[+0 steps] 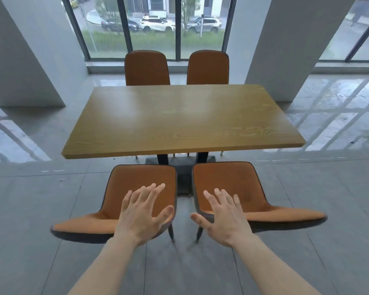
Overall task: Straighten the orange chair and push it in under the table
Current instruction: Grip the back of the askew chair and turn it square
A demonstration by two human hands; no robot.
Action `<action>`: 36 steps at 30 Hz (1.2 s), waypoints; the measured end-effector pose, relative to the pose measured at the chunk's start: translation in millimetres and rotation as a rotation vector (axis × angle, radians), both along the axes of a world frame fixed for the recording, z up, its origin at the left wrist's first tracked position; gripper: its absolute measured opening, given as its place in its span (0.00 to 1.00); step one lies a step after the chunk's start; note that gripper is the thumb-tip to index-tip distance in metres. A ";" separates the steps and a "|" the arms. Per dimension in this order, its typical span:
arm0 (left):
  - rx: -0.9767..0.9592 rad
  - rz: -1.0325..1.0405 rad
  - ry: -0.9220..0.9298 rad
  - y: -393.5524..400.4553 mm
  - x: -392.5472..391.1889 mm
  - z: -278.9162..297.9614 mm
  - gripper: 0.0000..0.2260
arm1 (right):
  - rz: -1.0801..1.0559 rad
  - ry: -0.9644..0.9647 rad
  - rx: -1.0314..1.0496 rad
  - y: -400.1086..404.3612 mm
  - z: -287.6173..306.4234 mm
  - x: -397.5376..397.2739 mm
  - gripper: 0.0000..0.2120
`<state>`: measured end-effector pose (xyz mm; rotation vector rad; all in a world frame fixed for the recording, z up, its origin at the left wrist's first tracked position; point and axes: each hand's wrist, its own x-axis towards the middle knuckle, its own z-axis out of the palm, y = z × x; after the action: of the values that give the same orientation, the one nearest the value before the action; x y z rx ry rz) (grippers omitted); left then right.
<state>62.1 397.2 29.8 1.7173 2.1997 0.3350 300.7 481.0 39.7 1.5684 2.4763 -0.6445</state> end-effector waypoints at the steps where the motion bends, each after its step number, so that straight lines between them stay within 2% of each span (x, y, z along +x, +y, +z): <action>1: -0.005 0.011 0.006 -16.5 -28.1 -1.4 0.33 | 0.004 0.006 -0.014 -13.8 -2.8 -28.2 0.45; 7: -0.052 0.044 0.056 -99.8 -172.1 -13.1 0.43 | 0.062 0.048 -0.082 -86.8 -12.7 -166.2 0.46; 12: -0.118 -0.044 0.005 -116.3 -225.0 -35.7 0.46 | 0.067 -0.036 -0.138 -108.3 -32.2 -215.7 0.50; 16: -0.221 -0.111 -0.054 -116.4 -229.4 -59.5 0.42 | 0.048 -0.089 -0.054 -107.4 -58.2 -220.2 0.49; 22: -0.104 -0.068 -0.031 -117.7 -225.8 -78.1 0.38 | 0.012 -0.046 0.000 -105.2 -62.5 -215.0 0.49; 29: -0.105 -0.035 -0.023 -116.3 -221.3 -80.6 0.34 | 0.034 -0.058 0.029 -101.9 -65.2 -213.8 0.47; 36: -0.086 -0.010 -0.030 -117.3 -203.3 -84.2 0.37 | 0.074 -0.073 0.032 -92.5 -70.4 -197.2 0.45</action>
<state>-141.2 279.9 -54.3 1.6661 2.1518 0.2583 103.4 388.5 -30.7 1.4748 2.4897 -0.5303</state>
